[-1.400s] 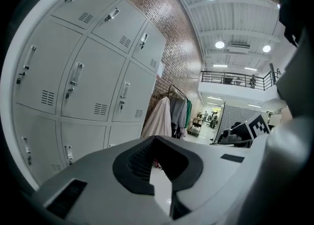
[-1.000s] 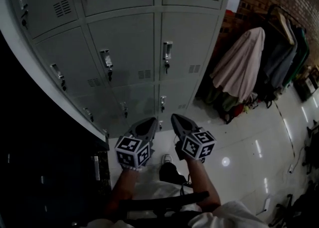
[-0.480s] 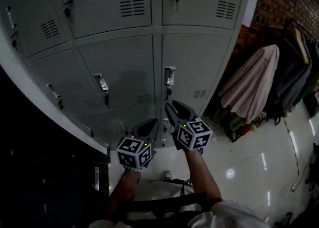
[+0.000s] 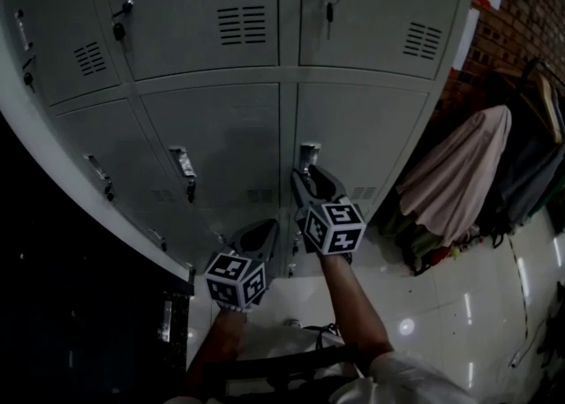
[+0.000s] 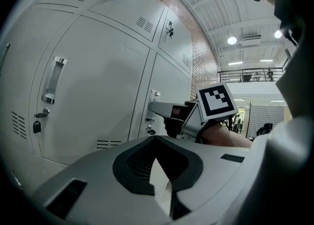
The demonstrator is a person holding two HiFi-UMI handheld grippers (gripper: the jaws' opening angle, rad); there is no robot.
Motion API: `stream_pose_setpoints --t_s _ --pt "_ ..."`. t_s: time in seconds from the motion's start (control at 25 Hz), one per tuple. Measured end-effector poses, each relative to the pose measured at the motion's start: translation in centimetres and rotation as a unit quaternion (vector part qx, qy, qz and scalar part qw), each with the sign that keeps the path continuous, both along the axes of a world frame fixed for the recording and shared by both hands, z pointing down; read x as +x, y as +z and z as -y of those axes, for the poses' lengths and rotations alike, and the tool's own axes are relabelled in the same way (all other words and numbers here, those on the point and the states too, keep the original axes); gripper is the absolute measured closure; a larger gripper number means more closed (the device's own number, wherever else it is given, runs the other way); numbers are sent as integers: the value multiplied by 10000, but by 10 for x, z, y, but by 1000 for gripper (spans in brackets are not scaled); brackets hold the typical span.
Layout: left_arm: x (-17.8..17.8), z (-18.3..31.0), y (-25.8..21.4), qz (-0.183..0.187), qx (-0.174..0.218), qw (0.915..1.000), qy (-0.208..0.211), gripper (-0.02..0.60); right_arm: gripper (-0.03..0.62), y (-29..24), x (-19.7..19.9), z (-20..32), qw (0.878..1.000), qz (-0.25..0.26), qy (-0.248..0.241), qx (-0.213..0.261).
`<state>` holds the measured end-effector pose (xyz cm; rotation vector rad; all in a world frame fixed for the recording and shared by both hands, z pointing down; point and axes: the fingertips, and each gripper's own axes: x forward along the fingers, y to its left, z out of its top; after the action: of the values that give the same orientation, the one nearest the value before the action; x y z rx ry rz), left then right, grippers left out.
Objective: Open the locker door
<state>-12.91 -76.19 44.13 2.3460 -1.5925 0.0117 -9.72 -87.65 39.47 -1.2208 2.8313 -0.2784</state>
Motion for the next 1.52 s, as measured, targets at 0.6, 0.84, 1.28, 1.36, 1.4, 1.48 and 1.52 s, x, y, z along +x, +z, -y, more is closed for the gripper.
stream_pose_setpoints --t_s 0.6,0.84,1.28,1.36,1.4,1.48,1.52 --pt "-26 2 10 -54 -132 9995 -266 583 395 -3 -16 10 9997 -174 -87 173" --pt "-19 2 14 -114 -180 9997 -80 583 396 -5 -9 -18 9967 -655 107 470" --pt "2 -8 13 -145 -204 9993 276 583 477 -6 16 -50 9934 -775 643 540" --pt "4 -11 13 -165 -214 9992 300 583 477 -2 18 -53 9933 -864 633 433" --pt "4 -13 13 -172 -215 9991 310 583 477 -2 19 -54 9933 -872 638 410" --pt "4 -18 11 -175 -217 9990 336 583 477 -4 22 -57 9935 -817 674 418" --pt "4 -21 10 -169 -226 9990 349 583 477 -6 25 -59 9936 -772 694 450"
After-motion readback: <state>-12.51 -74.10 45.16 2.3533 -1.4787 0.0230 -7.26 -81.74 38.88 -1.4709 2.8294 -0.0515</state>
